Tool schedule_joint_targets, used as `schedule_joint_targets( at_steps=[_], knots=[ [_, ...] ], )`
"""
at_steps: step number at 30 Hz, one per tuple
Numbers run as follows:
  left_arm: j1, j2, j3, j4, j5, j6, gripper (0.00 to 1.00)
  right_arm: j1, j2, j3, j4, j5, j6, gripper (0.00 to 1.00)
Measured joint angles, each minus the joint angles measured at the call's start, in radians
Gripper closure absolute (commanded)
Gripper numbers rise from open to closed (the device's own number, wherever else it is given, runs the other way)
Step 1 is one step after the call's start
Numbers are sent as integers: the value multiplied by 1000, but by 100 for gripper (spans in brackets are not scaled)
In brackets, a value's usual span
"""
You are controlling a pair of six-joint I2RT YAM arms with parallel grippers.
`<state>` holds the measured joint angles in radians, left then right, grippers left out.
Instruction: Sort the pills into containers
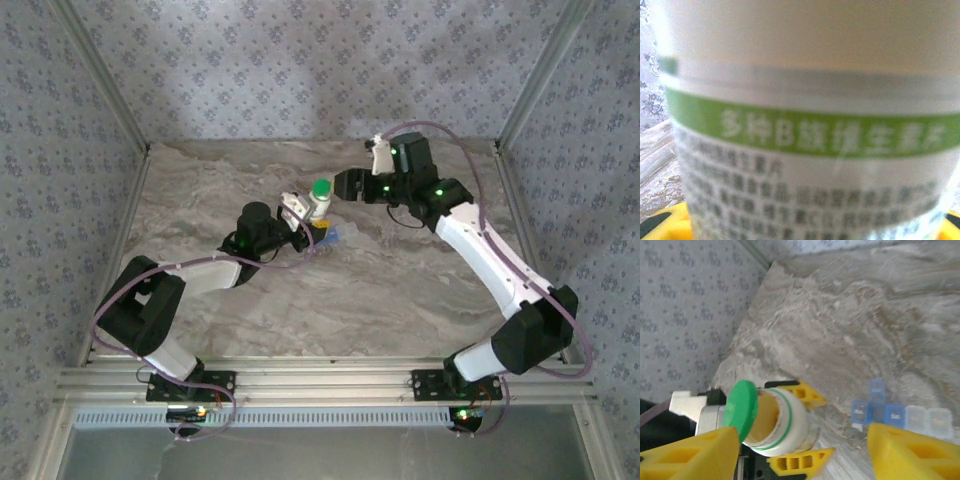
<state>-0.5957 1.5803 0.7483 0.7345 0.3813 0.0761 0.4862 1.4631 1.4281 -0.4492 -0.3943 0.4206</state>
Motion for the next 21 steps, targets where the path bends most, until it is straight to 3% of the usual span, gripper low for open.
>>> schedule_joint_targets(
  at_steps=[8,21],
  knots=[
    [0,0,3,-13,2,-11,100,71,89,25,8,-14,-22,27],
    [0,-3,4,-53,11,-14,100,45,135,62,-35,15,-26,30]
  ],
)
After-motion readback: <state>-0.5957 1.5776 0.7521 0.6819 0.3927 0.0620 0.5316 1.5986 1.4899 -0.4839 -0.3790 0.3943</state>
